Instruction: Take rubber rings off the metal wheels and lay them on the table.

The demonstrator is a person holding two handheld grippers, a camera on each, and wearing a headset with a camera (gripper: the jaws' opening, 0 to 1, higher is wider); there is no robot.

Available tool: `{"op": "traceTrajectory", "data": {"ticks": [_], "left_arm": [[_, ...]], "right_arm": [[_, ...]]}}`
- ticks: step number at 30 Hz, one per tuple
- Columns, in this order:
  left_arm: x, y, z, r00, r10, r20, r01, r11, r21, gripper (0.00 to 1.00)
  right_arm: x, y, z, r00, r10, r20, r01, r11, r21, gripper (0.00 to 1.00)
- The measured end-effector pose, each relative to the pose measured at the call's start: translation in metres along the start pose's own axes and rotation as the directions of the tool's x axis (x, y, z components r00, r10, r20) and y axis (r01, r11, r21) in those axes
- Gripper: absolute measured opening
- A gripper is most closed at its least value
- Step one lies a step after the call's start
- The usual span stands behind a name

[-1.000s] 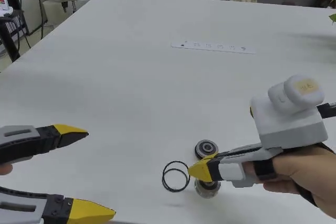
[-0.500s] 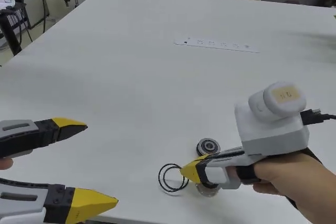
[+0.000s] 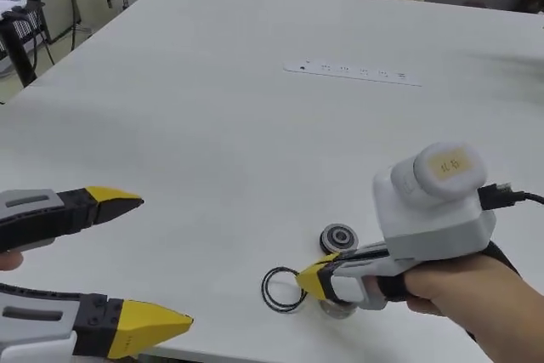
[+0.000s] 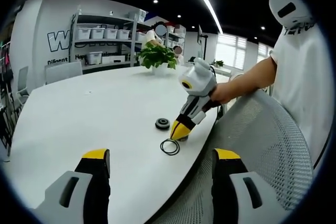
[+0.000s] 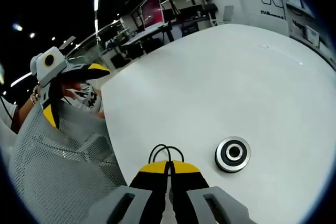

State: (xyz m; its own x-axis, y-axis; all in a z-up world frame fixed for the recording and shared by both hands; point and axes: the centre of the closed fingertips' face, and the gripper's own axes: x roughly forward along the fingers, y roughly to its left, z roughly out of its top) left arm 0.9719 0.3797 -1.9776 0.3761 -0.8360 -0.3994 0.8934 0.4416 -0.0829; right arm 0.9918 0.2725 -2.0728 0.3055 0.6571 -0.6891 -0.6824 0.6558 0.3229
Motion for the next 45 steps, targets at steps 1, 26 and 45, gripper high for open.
{"op": "traceTrajectory", "data": {"ticks": [1, 26, 45], "left_arm": [[0.0, 0.0, 0.0, 1.0, 0.003, 0.001, -0.003, 1.0, 0.001, 0.77], [0.002, -0.003, -0.005, 0.9992, -0.014, -0.039, 0.014, 1.0, 0.008, 0.77], [0.004, -0.007, -0.006, 0.998, -0.034, -0.053, 0.035, 0.999, 0.024, 0.78]], "right_arm": [[0.0, 0.0, 0.0, 1.0, -0.001, -0.003, 0.001, 1.0, -0.008, 0.0], [-0.023, -0.003, 0.046, 0.9856, 0.005, 0.169, 0.002, 0.999, -0.041, 0.04], [-0.083, -0.038, 0.125, 0.8923, -0.058, 0.448, 0.079, 0.997, -0.027, 0.18]]}}
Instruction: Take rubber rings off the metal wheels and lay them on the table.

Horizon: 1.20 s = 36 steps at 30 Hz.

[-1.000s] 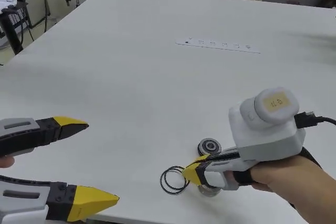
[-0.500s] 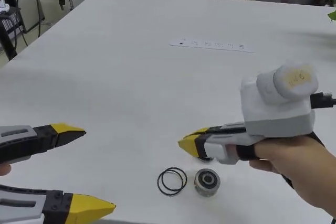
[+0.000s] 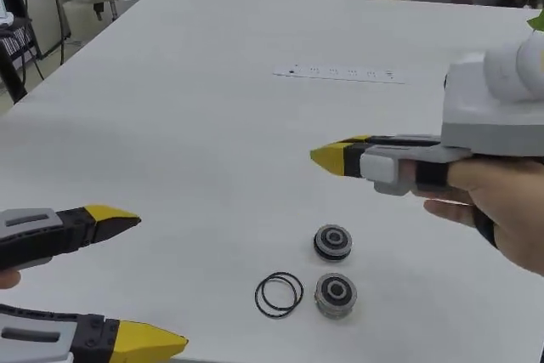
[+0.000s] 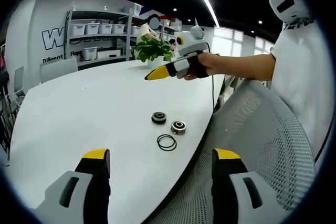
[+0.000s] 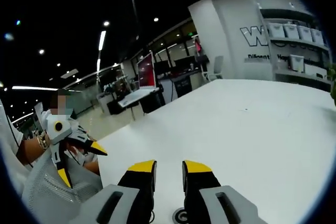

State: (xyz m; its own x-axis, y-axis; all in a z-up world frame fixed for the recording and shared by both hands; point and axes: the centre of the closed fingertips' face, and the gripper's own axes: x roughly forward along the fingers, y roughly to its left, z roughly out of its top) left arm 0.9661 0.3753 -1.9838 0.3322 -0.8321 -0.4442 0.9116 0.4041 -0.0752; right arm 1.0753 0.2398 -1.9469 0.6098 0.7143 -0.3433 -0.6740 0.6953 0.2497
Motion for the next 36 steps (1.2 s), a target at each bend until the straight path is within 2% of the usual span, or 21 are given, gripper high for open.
{"op": "traceTrajectory", "data": {"ticks": [3, 4, 6, 9, 10, 11, 14, 18, 22, 25, 27, 29, 33, 36], "left_arm": [[-0.001, 0.0, 0.003, 1.0, -0.001, 0.009, 0.001, 1.0, 0.015, 0.79], [-0.002, -0.001, 0.008, 0.9996, -0.004, 0.026, 0.003, 0.999, 0.036, 0.78], [-0.004, 0.001, 0.017, 0.9983, 0.003, 0.059, -0.005, 0.999, 0.041, 0.76], [-0.005, 0.008, 0.032, 0.996, 0.012, 0.089, -0.016, 0.999, 0.045, 0.77], [-0.005, 0.009, 0.037, 0.9954, 0.01, 0.096, -0.015, 0.999, 0.05, 0.77], [-0.005, 0.011, 0.044, 0.9948, 0.006, 0.101, -0.013, 0.998, 0.066, 0.77], [-0.001, 0.015, 0.055, 0.996, -0.009, 0.089, -0.002, 0.993, 0.115, 0.78], [0.008, 0.018, 0.072, 0.9951, -0.035, 0.092, 0.02, 0.987, 0.159, 0.78], [0.021, 0.017, 0.087, 0.9935, -0.075, 0.085, 0.056, 0.976, 0.209, 0.78], [0.032, 0.017, 0.095, 0.9926, -0.1, 0.069, 0.08, 0.966, 0.246, 0.78], [0.042, 0.015, 0.102, 0.9905, -0.119, 0.068, 0.096, 0.957, 0.274, 0.78], [0.05, 0.015, 0.106, 0.9896, -0.127, 0.067, 0.104, 0.953, 0.285, 0.79], [0.066, 0.014, 0.111, 0.9854, -0.158, 0.064, 0.132, 0.944, 0.303, 0.78], [0.08, 0.016, 0.117, 0.9838, -0.167, 0.066, 0.138, 0.939, 0.316, 0.78]], "right_arm": [[0.0, -0.001, 0.011, 0.9996, 0.01, 0.026, -0.009, 0.998, -0.056, 0.2], [0.0, -0.001, 0.012, 0.9995, 0.016, 0.029, -0.014, 0.998, -0.055, 0.2], [0.0, -0.001, 0.012, 0.9991, 0.031, 0.028, -0.029, 0.996, -0.079, 0.2], [-0.002, -0.003, 0.01, 0.9987, 0.05, 0.011, -0.047, 0.979, -0.2, 0.23], [-0.003, -0.005, 0.008, 0.9987, 0.05, 0.009, -0.047, 0.975, -0.219, 0.24], [-0.004, -0.005, 0.005, 0.9987, 0.051, -0.001, -0.05, 0.973, -0.224, 0.25], [-0.008, -0.009, -0.008, 0.9971, 0.069, -0.033, -0.075, 0.965, -0.25, 0.25], [-0.013, -0.012, -0.027, 0.9927, 0.088, -0.082, -0.107, 0.956, -0.274, 0.23], [-0.014, -0.015, -0.038, 0.9902, 0.099, -0.098, -0.122, 0.958, -0.259, 0.22], [-0.012, -0.015, -0.06, 0.9776, 0.102, -0.184, -0.15, 0.951, -0.27, 0.21], [-0.01, -0.016, -0.071, 0.9692, 0.1, -0.225, -0.163, 0.946, -0.281, 0.21], [-0.009, -0.016, -0.079, 0.9615, 0.103, -0.255, -0.176, 0.943, -0.282, 0.21], [-0.01, -0.018, -0.092, 0.9497, 0.104, -0.296, -0.188, 0.943, -0.273, 0.21], [-0.011, -0.02, -0.094, 0.9492, 0.105, -0.296, -0.186, 0.947, -0.26, 0.22]]}}
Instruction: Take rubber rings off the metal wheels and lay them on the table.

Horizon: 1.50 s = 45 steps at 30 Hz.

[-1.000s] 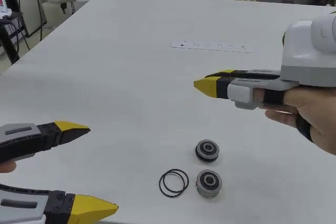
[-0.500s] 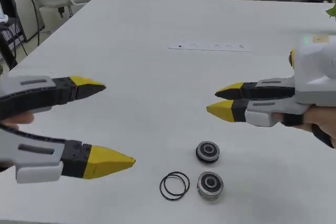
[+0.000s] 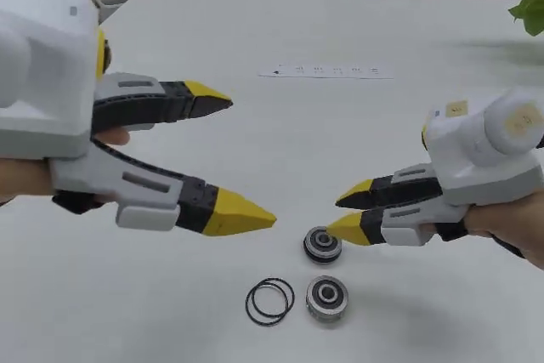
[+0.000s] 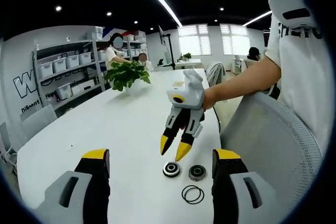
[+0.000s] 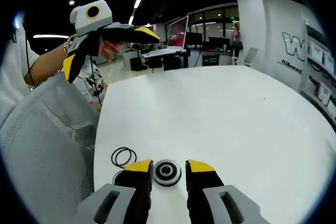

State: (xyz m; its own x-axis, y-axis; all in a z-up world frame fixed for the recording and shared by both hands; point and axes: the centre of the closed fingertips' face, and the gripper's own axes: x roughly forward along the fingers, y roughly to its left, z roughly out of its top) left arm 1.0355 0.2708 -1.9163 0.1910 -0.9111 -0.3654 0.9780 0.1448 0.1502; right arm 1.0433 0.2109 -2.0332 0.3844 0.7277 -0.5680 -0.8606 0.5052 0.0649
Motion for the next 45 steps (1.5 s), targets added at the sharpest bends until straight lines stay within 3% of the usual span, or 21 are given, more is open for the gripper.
{"op": "traceTrajectory", "data": {"ticks": [5, 8, 12, 14, 16, 20, 23, 25, 28, 32, 36, 41, 45], "left_arm": [[0.027, 0.009, 0.005, 0.9997, -0.015, 0.02, 0.015, 1.0, 0.02, 0.76], [0.042, 0.01, 0.001, 0.999, -0.033, 0.03, 0.032, 0.999, 0.02, 0.75], [0.067, 0.011, -0.01, 0.9984, -0.016, 0.055, 0.016, 1.0, -0.009, 0.72], [0.079, 0.013, -0.023, 0.9987, 0.033, 0.038, -0.034, 0.999, 0.019, 0.66], [0.087, 0.007, -0.037, 0.9992, 0.035, 0.018, -0.035, 0.999, 0.006, 0.61], [0.096, -0.004, -0.058, 0.9996, 0.023, -0.016, -0.022, 1.0, 0.001, 0.58], [0.1, -0.006, -0.068, 0.9989, 0.026, -0.039, -0.026, 1.0, 0.006, 0.46], [0.103, -0.006, -0.073, 0.9987, 0.04, -0.031, -0.041, 0.999, -0.036, 0.4], [0.107, -0.013, -0.083, 0.9982, 0.015, -0.058, -0.017, 0.999, -0.029, 0.38], [0.112, -0.021, -0.099, 0.9955, -0.029, -0.09, 0.02, 0.995, -0.1, 0.29], [0.115, -0.02, -0.104, 0.9946, -0.029, -0.099, 0.018, 0.993, -0.114, 0.26], [0.116, -0.023, -0.104, 0.9945, -0.038, -0.098, 0.026, 0.993, -0.119, 0.11], [0.118, -0.023, -0.107, 0.9935, -0.036, -0.108, 0.022, 0.992, -0.127, 0.11]], "right_arm": [[0.004, 0.001, -0.009, 0.9996, 0.011, -0.024, -0.011, 1.0, 0.012, 0.23], [0.008, 0.001, -0.021, 0.9982, 0.017, -0.058, -0.016, 1.0, 0.022, 0.23], [0.009, -0.001, -0.031, 0.9965, 0.022, -0.081, -0.019, 0.999, 0.045, 0.24], [0.01, -0.001, -0.032, 0.9962, 0.019, -0.085, -0.015, 0.999, 0.046, 0.23], [0.01, -0.001, -0.034, 0.9958, 0.017, -0.09, -0.012, 0.999, 0.05, 0.23], [0.011, 0.0, -0.04, 0.9938, 0.02, -0.109, -0.015, 0.999, 0.05, 0.23], [0.013, 0.0, -0.042, 0.9929, 0.02, -0.117, -0.015, 0.999, 0.049, 0.23], [0.013, 0.001, -0.043, 0.9922, 0.021, -0.122, -0.016, 0.999, 0.045, 0.23], [0.015, 0.001, -0.044, 0.9915, 0.022, -0.128, -0.017, 0.999, 0.043, 0.23], [0.015, 0.001, -0.046, 0.9903, 0.019, -0.138, -0.014, 0.999, 0.04, 0.23], [0.016, 0.001, -0.048, 0.989, 0.014, -0.147, -0.009, 0.999, 0.035, 0.22], [0.017, 0.004, -0.049, 0.9876, 0.024, -0.155, -0.019, 0.999, 0.034, 0.22], [0.019, 0.003, -0.048, 0.9887, 0.023, -0.148, -0.018, 0.999, 0.038, 0.22]]}}
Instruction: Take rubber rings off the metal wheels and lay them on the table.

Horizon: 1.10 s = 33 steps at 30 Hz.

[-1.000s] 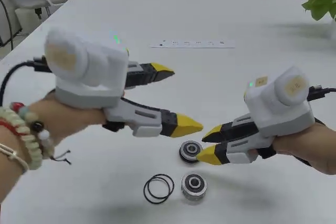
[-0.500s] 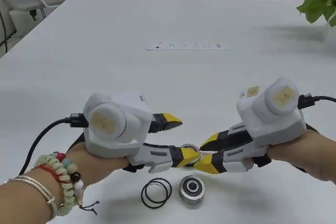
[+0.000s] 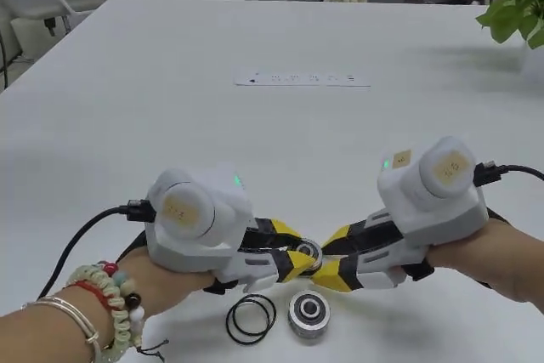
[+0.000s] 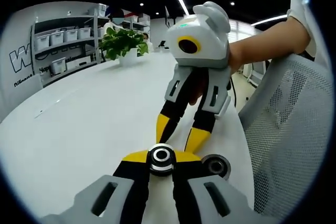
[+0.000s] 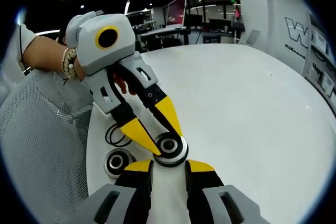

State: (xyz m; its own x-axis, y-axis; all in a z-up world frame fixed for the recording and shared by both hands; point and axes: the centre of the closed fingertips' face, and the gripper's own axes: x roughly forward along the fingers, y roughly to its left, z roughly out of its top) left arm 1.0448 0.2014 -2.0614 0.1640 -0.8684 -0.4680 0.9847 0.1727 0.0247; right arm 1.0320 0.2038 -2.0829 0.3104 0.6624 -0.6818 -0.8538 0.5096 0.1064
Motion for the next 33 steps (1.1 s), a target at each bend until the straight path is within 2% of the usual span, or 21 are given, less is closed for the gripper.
{"op": "traceTrajectory", "data": {"ticks": [1, 4, 6, 8, 15, 25, 30, 31, 33], "left_arm": [[0.0005, 0.0006, 0.0006, 1.0, 0.002, 0.002, -0.002, 1.0, 0.018, 0.1], [0.0008, -0.002, -0.0004, 1.0, -0.009, -0.002, 0.009, 1.0, 0.017, 0.08], [0.0003, 0.0007, -0.0025, 1.0, -0.003, 0.001, 0.003, 1.0, -0.006, 0.08], [-0.0002, -0.0004, -0.0019, 1.0, -0.004, 0.0, 0.004, 1.0, 0.001, 0.08], [-0.0012, -0.001, -0.0019, 1.0, -0.003, 0.003, 0.003, 1.0, 0.0, 0.08], [-0.0023, -0.0021, -0.0007, 1.0, -0.006, 0.003, 0.006, 1.0, 0.005, 0.08], [-0.0026, -0.0028, -0.0005, 1.0, -0.006, 0.003, 0.006, 1.0, 0.005, 0.08], [-0.0026, -0.0029, -0.0004, 1.0, -0.005, 0.003, 0.005, 1.0, 0.004, 0.08], [-0.0027, -0.0033, -0.0002, 1.0, -0.005, 0.004, 0.005, 1.0, 0.004, 0.08]], "right_arm": [[0.0002, 0.0001, 0.0006, 1.0, 0.0, 0.003, 0.0, 1.0, 0.001, 0.22], [0.001, -0.0004, 0.0027, 0.9999, -0.002, 0.014, 0.002, 1.0, 0.002, 0.22], [0.0013, -0.0012, 0.0035, 0.9998, -0.008, 0.018, 0.008, 1.0, 0.002, 0.22], [0.0013, -0.0015, 0.0042, 0.9997, -0.009, 0.022, 0.009, 1.0, 0.002, 0.22], [0.0, -0.0003, 0.004, 0.9998, -0.002, 0.018, 0.003, 0.999, -0.051, 0.2], [-0.0008, 0.0, 0.0034, 0.9999, 0.004, 0.013, -0.003, 0.997, -0.08, 0.18], [-0.0006, 0.0006, 0.0034, 0.9999, 0.002, 0.01, -0.001, 0.996, -0.084, 0.19], [-0.0002, 0.001, 0.0035, 0.9999, -0.002, 0.012, 0.003, 0.998, -0.057, 0.19], [0.0015, 0.0005, 0.0077, 0.9994, -0.005, 0.035, 0.006, 0.999, -0.049, 0.22]]}}
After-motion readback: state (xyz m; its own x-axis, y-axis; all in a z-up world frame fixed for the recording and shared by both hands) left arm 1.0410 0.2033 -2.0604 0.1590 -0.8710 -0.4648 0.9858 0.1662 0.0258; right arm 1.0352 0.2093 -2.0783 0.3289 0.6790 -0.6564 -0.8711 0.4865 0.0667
